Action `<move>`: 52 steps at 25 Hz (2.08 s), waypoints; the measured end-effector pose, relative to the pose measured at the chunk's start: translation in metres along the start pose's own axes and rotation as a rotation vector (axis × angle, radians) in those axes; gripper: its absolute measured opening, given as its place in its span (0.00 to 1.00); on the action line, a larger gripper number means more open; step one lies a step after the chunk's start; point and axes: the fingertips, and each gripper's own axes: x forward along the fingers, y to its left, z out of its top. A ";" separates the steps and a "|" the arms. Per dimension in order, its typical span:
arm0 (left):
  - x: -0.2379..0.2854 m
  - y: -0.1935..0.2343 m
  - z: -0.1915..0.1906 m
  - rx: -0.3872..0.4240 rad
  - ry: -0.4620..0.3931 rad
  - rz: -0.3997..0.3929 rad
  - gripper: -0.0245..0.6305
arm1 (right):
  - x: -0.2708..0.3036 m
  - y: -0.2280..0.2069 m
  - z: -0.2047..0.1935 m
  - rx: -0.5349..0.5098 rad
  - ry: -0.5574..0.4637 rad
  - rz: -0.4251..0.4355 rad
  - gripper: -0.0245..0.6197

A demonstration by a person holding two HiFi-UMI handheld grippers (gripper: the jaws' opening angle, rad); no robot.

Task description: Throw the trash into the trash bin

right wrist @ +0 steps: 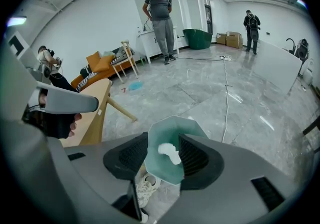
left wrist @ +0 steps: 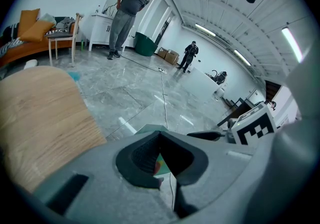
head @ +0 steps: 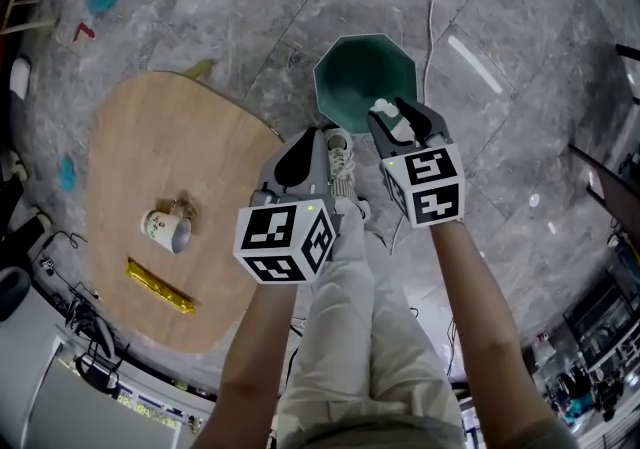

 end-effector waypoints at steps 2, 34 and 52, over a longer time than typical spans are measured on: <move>0.000 0.000 -0.001 0.000 0.002 -0.002 0.04 | 0.000 0.001 -0.001 -0.003 0.001 -0.003 0.29; -0.008 -0.017 0.001 0.000 -0.012 -0.003 0.04 | -0.029 0.002 0.010 -0.003 -0.059 -0.029 0.06; -0.021 -0.024 0.003 -0.007 -0.020 -0.022 0.04 | -0.044 0.010 0.015 -0.019 -0.075 -0.025 0.06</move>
